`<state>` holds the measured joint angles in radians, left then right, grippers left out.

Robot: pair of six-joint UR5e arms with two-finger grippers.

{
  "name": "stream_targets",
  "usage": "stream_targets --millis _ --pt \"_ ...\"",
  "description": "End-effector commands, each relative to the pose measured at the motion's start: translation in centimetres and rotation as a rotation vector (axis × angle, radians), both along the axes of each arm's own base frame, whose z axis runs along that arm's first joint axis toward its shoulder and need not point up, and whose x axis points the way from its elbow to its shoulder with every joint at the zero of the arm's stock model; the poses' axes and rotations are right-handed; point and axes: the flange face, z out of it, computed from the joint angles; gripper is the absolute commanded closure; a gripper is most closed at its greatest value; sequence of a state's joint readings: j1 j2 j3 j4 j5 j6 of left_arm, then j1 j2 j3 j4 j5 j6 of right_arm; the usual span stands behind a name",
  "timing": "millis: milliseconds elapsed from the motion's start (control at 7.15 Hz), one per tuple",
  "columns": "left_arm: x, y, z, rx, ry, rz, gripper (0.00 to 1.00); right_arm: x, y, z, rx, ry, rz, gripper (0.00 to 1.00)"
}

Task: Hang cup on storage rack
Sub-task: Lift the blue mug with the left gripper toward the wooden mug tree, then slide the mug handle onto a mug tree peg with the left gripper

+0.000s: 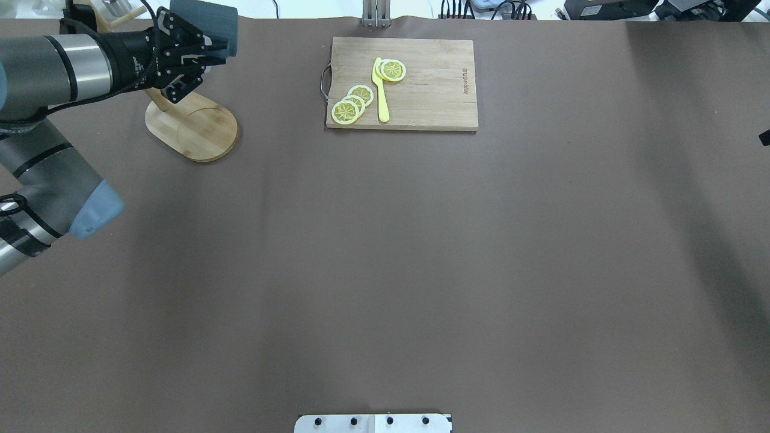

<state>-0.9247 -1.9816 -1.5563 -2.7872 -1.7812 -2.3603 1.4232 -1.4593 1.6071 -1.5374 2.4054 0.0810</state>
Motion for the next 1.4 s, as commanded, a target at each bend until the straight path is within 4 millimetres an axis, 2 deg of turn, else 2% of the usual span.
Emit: stream_targets --millis 0,280,559,839,1119,1259 --pt "-0.5 -2.1 -1.0 -0.176 0.236 -0.14 1.0 0.0 -0.1 1.4 -0.03 0.003 0.003 0.0" --pt "0.1 -3.0 2.8 -0.135 0.306 -0.131 1.0 0.0 0.1 1.6 -0.035 -0.001 0.003 0.0" --pt "-0.6 -3.5 2.9 -0.163 0.363 -0.149 1.0 0.0 0.3 1.7 -0.039 -0.005 0.002 0.0" --pt "-2.1 -3.3 4.3 -0.179 0.419 -0.152 1.0 0.0 0.4 1.9 -0.042 -0.005 0.002 0.0" --pt "-2.7 -2.5 8.3 -0.169 0.474 -0.131 1.0 0.0 0.4 2.0 -0.043 -0.005 0.002 0.0" --pt "-2.9 -2.5 8.7 -0.172 0.486 -0.129 1.0 0.0 0.4 2.0 -0.043 -0.005 0.002 0.0"
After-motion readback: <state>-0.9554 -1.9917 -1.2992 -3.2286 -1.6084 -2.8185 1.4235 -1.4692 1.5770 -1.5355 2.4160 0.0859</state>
